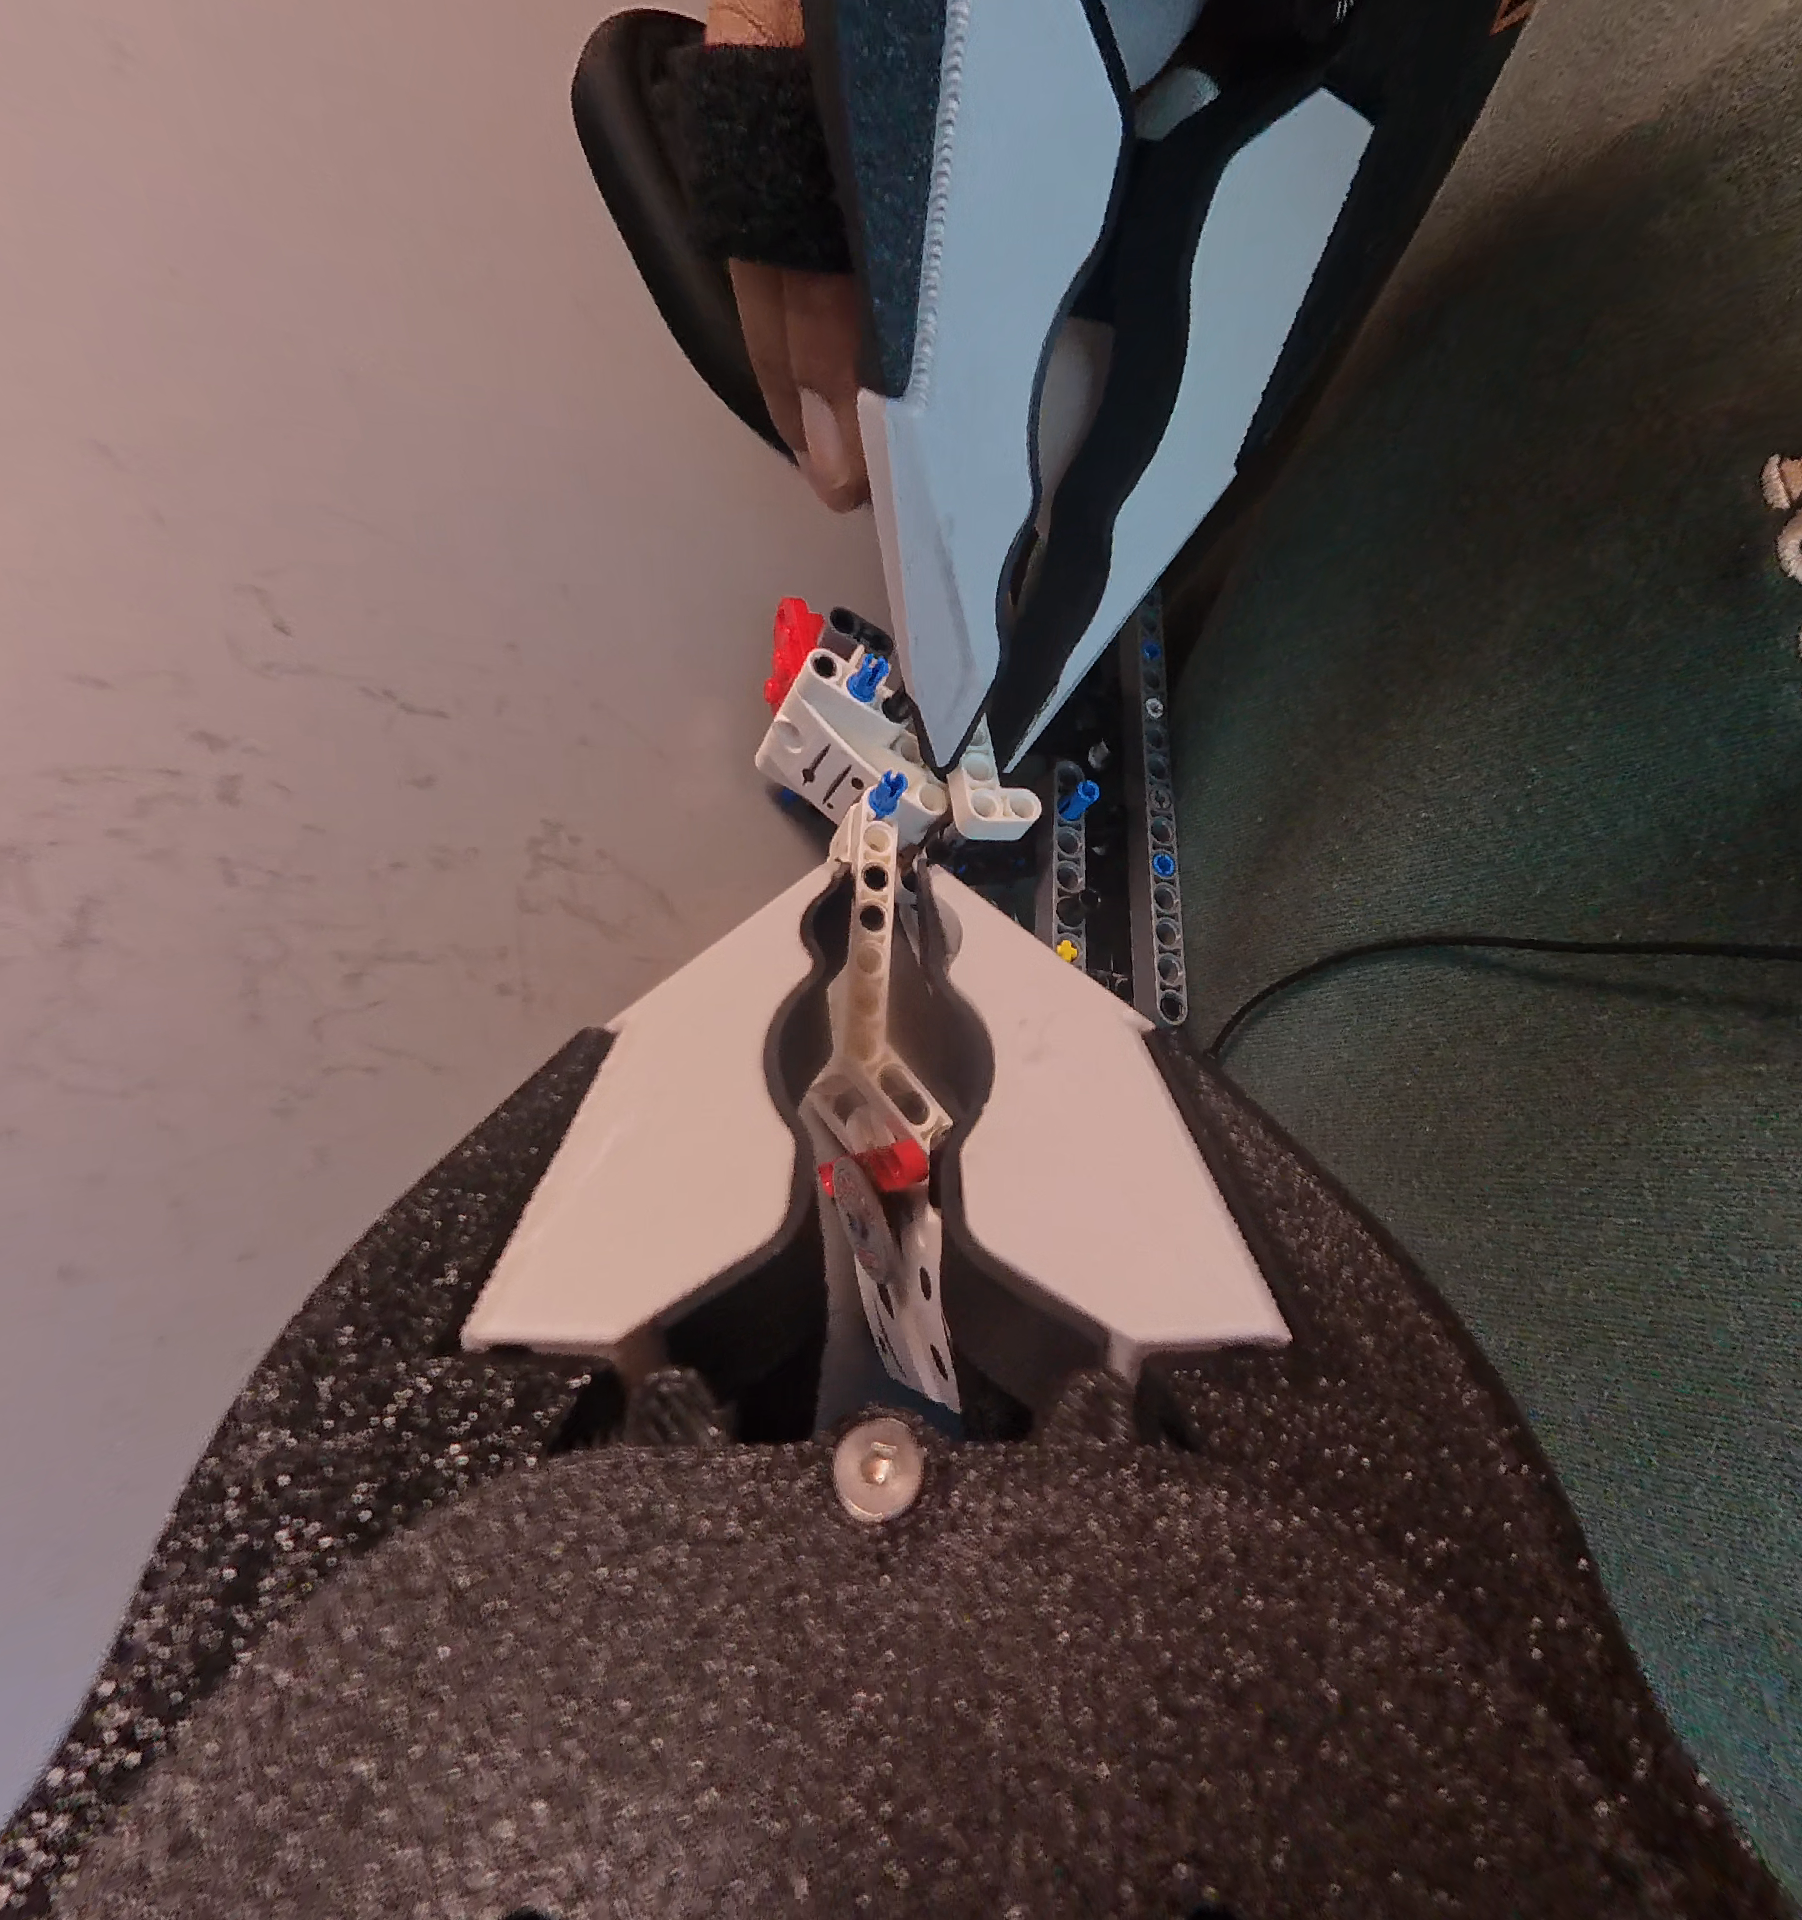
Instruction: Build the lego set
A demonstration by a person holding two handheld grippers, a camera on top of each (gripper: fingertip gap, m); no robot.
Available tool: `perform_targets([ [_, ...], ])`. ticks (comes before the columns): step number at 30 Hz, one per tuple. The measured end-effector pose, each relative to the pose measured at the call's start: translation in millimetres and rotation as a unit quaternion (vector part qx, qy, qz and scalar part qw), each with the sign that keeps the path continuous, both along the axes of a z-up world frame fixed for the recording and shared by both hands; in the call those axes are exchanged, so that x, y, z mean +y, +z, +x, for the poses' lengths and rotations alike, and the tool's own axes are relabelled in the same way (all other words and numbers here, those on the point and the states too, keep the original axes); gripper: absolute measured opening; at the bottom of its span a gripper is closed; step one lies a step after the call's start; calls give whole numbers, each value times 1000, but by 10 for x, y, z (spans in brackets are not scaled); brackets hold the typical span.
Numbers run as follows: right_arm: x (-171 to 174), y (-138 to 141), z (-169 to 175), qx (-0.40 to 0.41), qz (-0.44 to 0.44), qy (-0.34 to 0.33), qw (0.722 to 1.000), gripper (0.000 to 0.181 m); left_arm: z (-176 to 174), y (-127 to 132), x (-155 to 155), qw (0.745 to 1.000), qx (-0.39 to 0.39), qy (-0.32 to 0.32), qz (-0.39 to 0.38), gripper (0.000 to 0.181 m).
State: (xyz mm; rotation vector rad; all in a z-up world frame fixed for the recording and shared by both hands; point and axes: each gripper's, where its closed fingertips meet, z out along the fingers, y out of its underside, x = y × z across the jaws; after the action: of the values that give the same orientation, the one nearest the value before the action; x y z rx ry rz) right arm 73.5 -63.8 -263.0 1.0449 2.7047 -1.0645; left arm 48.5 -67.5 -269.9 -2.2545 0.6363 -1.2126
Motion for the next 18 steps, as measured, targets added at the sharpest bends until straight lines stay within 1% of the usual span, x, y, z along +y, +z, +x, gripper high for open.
perform_targets([
  [4, -4, -18, -11, 21, 30, 4, 999, 7, 4, 8, -9, 1000, -6, 3, 2, 12],
  [8, -8, -29, -7, 30, 42, 13, 999, 7, 16, 13, -16, 1000, -13, -1, 2, 14],
  [13, -15, -45, -16, -5, 49, 35, 998, 7, 22, 14, -24, 1000, -12, -5, 5, 14],
  [16, -28, -55, -22, -27, 41, 34, 998, 7, 26, 16, -30, 1000, -11, -6, 6, 14],
  [18, -27, -57, -23, -40, 35, 20, 998, 6, 24, 18, -29, 1000, -10, -4, 8, 14],
])
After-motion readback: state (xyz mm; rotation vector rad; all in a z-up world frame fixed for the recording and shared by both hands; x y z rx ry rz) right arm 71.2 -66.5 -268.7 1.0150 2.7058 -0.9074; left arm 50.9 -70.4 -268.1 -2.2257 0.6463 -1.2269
